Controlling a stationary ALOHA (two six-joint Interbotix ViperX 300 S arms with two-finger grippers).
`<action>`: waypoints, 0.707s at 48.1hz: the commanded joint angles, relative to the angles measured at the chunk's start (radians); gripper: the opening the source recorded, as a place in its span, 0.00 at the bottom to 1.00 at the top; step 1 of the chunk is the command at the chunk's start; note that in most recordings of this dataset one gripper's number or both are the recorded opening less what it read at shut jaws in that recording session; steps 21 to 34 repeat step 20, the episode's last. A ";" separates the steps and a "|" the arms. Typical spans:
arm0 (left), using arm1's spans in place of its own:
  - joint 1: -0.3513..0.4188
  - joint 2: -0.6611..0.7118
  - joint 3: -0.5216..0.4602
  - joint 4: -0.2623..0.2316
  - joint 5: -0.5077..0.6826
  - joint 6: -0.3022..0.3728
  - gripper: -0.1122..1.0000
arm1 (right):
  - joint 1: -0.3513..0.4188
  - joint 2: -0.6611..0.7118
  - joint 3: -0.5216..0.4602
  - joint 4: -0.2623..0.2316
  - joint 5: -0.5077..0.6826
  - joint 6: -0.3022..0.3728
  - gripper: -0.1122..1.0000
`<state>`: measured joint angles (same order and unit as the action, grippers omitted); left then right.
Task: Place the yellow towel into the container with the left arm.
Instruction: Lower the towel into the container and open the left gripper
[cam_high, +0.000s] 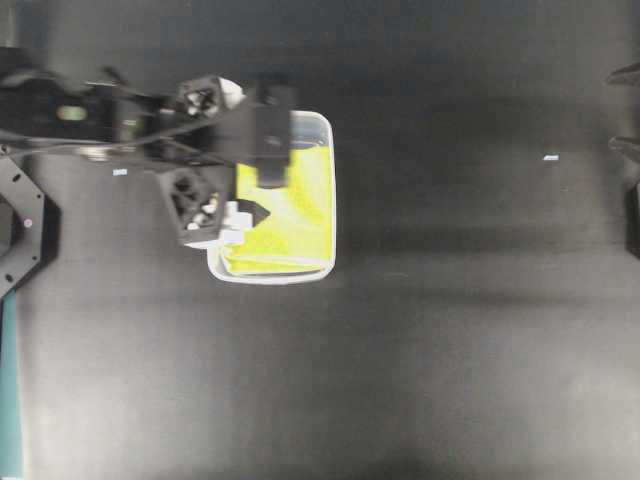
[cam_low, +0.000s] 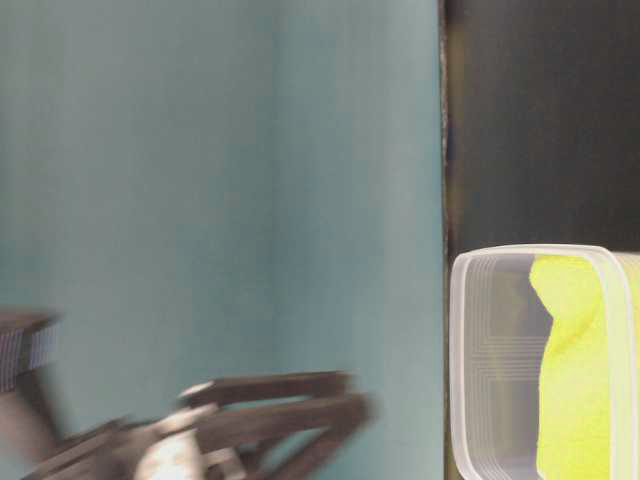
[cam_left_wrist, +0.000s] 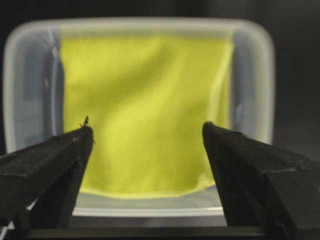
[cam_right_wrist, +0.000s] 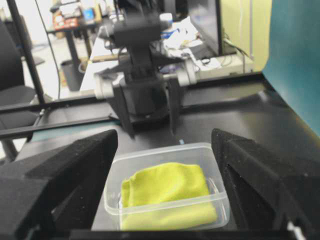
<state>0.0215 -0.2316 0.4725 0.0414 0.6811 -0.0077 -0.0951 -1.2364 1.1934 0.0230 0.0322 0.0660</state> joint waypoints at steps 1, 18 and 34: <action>-0.020 -0.141 0.009 0.003 -0.021 -0.018 0.86 | 0.000 0.008 -0.008 0.000 -0.005 0.000 0.76; -0.054 -0.451 0.158 0.002 -0.129 -0.126 0.86 | 0.011 0.031 0.012 0.000 -0.005 0.000 0.76; -0.052 -0.488 0.175 0.002 -0.158 -0.126 0.86 | 0.011 0.035 0.012 0.000 -0.005 0.000 0.76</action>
